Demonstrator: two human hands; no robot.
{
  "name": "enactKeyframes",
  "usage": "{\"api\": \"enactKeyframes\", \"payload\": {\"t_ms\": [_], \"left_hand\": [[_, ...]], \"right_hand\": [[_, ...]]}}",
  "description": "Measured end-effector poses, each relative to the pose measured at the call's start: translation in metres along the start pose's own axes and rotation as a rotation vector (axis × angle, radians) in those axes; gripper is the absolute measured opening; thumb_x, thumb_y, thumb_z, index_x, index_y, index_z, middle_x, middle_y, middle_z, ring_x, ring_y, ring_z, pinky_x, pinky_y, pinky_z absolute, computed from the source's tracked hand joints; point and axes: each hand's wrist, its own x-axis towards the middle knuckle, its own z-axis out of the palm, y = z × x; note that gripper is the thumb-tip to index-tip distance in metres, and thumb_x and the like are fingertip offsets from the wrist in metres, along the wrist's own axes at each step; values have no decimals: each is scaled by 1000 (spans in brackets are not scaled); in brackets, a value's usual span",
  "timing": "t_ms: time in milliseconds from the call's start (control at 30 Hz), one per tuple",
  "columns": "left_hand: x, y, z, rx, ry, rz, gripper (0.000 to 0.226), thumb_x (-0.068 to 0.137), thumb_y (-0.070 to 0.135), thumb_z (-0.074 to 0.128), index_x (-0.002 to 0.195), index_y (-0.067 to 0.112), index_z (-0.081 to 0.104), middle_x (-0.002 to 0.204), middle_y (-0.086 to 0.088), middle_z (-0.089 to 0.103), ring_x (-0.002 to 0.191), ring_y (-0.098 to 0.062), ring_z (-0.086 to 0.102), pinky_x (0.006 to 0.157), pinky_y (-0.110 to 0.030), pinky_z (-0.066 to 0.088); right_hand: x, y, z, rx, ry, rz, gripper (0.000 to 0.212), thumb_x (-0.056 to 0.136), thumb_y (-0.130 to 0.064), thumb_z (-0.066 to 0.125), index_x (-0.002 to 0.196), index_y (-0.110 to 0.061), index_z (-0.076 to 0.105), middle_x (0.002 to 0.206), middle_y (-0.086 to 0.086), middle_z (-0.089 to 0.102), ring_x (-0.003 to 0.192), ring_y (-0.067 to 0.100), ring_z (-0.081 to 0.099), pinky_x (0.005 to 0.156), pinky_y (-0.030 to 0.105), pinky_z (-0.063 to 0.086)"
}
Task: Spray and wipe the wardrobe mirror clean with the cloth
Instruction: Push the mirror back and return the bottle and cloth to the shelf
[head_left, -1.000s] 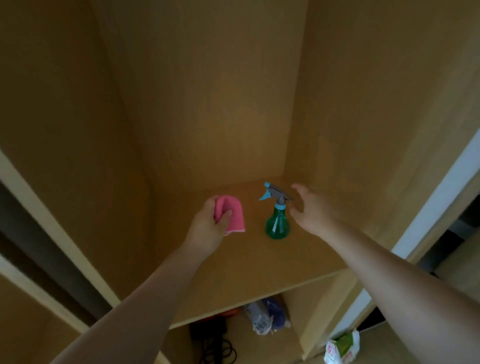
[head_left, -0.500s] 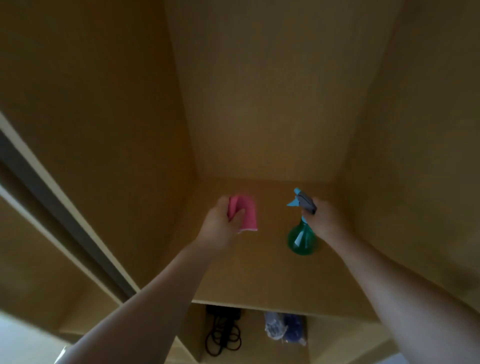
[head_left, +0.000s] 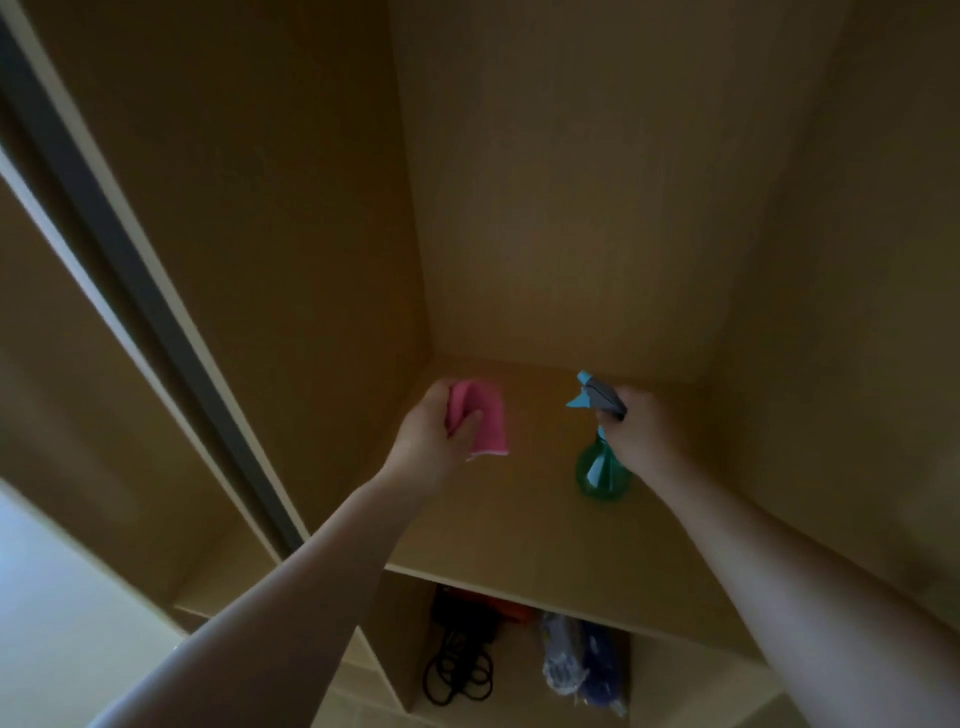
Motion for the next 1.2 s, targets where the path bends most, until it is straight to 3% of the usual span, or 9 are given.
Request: {"api": "enactKeyframes", "payload": {"t_ms": [133, 233, 367, 433, 600, 733, 933, 1100, 1200], "left_hand": [[-25, -1, -18, -7, 35, -17, 29, 93, 26, 57, 114, 40, 44, 95, 14, 59, 73, -6, 61, 48, -13, 42], [-46, -4, -38, -13, 77, -4, 30, 91, 25, 59, 113, 40, 45, 96, 14, 60, 79, -4, 62, 52, -13, 46], [-73, -10, -74, -58, 123, 16, 30, 90, 23, 61, 112, 38, 48, 95, 10, 61, 67, -7, 62, 44, -11, 44], [-88, -16, -96, -67, 135, 40, 28, 90, 23, 60, 110, 41, 50, 96, 11, 62, 73, -3, 64, 48, -11, 47], [-130, -37, -159, -73, 179, 77, 31, 89, 22, 61, 102, 48, 50, 95, 14, 62, 83, 6, 61, 56, -8, 49], [-174, -68, -223, -32, 246, 84, 29, 88, 22, 61, 101, 46, 52, 90, 20, 62, 83, 4, 59, 56, -12, 49], [-244, -121, -320, 28, 298, 60, 27, 88, 16, 61, 107, 35, 54, 95, 15, 61, 84, 2, 58, 64, -19, 52], [-283, -158, -386, 37, 313, 39, 22, 89, 13, 60, 105, 27, 56, 87, 5, 63, 64, -10, 59, 47, -19, 47], [-291, -178, -415, 77, 306, 24, 23, 89, 14, 60, 108, 27, 56, 87, 5, 63, 62, -10, 57, 49, -19, 43]], "right_hand": [[-17, -24, 4, 54, -12, -112, 9, 97, -16, 52, 96, -15, 61, 75, 6, 60, 63, 22, 59, 51, 28, 41], [-36, -44, 7, 115, -11, -208, 9, 96, -16, 53, 92, -21, 61, 67, -1, 55, 52, 11, 50, 39, 14, 33], [-66, -80, 9, 106, 27, -382, 9, 93, -19, 57, 86, -24, 59, 60, -8, 49, 47, 4, 44, 41, 14, 32], [-83, -102, 11, 60, 56, -487, 7, 91, -22, 60, 91, -29, 58, 62, -11, 51, 50, 4, 48, 45, 15, 30], [-128, -161, 33, 77, 85, -652, 14, 88, -19, 61, 101, -21, 66, 73, -7, 62, 62, 9, 58, 50, 26, 46], [-173, -212, 63, 127, 60, -684, 14, 88, -17, 62, 101, -21, 67, 73, -8, 64, 62, 8, 59, 52, 27, 49], [-244, -281, 122, 239, 6, -617, 14, 88, -16, 65, 101, -18, 70, 80, 0, 69, 73, 19, 65, 65, 46, 56], [-275, -323, 164, 314, -42, -600, 16, 88, -14, 66, 99, -24, 69, 80, -4, 69, 76, 14, 66, 71, 43, 56], [-283, -340, 192, 354, -79, -603, 18, 87, -16, 65, 101, -27, 69, 80, -7, 69, 78, 12, 67, 72, 39, 58]]}}
